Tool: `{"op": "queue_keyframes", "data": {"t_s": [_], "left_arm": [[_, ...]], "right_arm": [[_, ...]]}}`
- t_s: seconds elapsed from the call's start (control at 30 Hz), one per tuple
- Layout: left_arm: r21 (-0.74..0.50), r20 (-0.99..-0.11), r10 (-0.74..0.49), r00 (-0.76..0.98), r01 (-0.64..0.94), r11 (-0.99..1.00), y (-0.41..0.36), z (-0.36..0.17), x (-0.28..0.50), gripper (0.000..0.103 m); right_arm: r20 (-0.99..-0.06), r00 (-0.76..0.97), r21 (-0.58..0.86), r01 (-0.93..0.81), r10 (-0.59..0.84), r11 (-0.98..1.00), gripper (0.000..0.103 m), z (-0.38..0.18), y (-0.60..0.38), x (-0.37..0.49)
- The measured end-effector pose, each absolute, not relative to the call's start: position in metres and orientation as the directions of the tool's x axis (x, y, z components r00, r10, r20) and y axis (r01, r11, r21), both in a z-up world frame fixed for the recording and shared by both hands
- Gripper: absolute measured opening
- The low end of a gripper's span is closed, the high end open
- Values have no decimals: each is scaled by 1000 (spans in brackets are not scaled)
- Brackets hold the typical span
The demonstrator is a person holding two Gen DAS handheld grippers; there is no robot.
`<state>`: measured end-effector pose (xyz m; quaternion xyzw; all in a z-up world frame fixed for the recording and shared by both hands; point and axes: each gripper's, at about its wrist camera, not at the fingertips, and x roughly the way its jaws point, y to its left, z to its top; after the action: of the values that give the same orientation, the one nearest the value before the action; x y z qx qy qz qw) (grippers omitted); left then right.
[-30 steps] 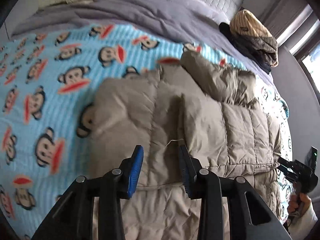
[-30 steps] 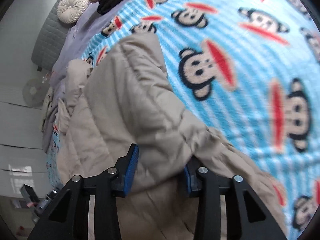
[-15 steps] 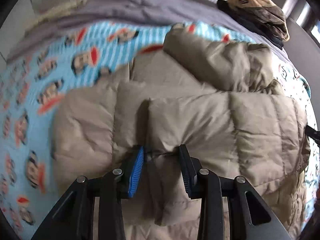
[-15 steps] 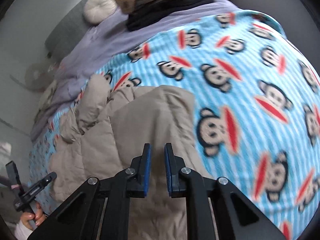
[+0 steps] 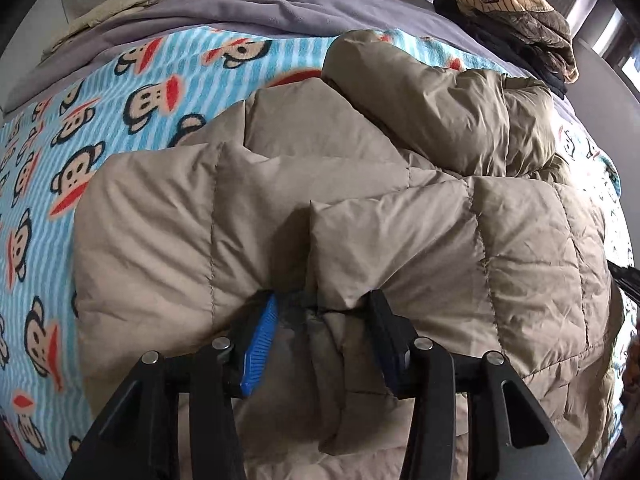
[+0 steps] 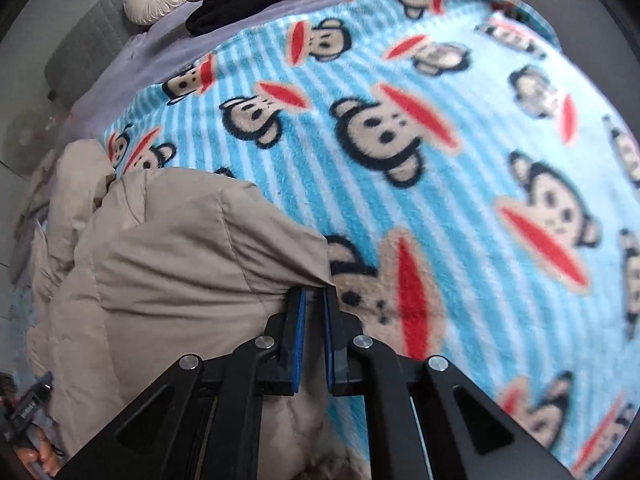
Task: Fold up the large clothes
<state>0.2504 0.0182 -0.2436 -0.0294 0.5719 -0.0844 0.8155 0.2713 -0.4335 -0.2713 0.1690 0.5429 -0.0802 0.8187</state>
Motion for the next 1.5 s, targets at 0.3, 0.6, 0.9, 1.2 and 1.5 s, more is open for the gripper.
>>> {"op": "queue_keyframes", "data": {"t_s": [0.3, 0.6, 0.9, 1.2, 1.5], "left_arm": [[-140, -927, -167, 335, 103, 985, 17, -243, 248, 48], [-133, -934, -150, 323, 76, 988, 23, -229, 246, 49], [-80, -930, -105, 352, 85, 993, 33, -194, 227, 49], [-8, -938, -36, 344, 80, 997, 31, -179, 199, 68], [-33, -945, -38, 324, 23, 999, 23, -179, 178, 101]], "right_arm": [[-897, 443, 104, 188, 10, 977, 8, -241, -392, 201], [-926, 376, 151, 254, 46, 955, 15, -259, -402, 203], [-918, 385, 225, 324, 89, 919, 15, -233, -414, 172], [-916, 370, 282, 316, 156, 906, 25, -228, -400, 150], [-908, 370, 312, 275, 199, 910, 56, -223, -390, 145]]}}
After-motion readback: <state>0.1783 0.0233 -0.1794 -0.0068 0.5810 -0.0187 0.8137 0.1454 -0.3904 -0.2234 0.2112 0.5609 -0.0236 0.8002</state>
